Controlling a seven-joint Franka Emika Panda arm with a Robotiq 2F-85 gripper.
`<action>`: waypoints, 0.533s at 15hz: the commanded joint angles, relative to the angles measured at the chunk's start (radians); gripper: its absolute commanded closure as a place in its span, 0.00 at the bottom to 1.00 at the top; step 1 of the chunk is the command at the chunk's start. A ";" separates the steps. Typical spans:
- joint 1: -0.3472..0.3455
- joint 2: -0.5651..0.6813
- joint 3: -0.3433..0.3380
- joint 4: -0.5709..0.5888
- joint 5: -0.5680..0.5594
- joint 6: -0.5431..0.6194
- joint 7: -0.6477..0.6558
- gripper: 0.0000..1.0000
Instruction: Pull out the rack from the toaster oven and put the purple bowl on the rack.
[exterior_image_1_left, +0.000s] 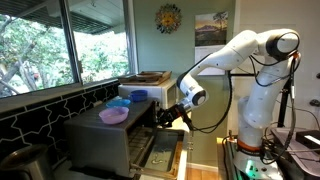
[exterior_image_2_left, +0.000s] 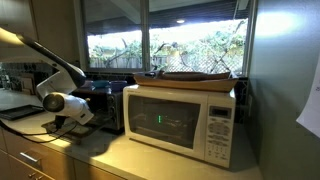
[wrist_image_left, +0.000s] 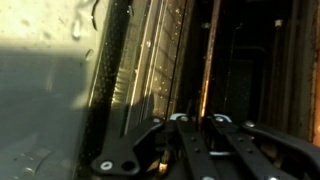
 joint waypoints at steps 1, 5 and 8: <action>0.046 0.000 -0.018 -0.002 -0.046 0.095 0.087 0.99; 0.066 -0.024 -0.021 -0.028 -0.075 0.121 0.130 0.99; 0.079 -0.039 -0.030 -0.050 -0.114 0.125 0.181 0.99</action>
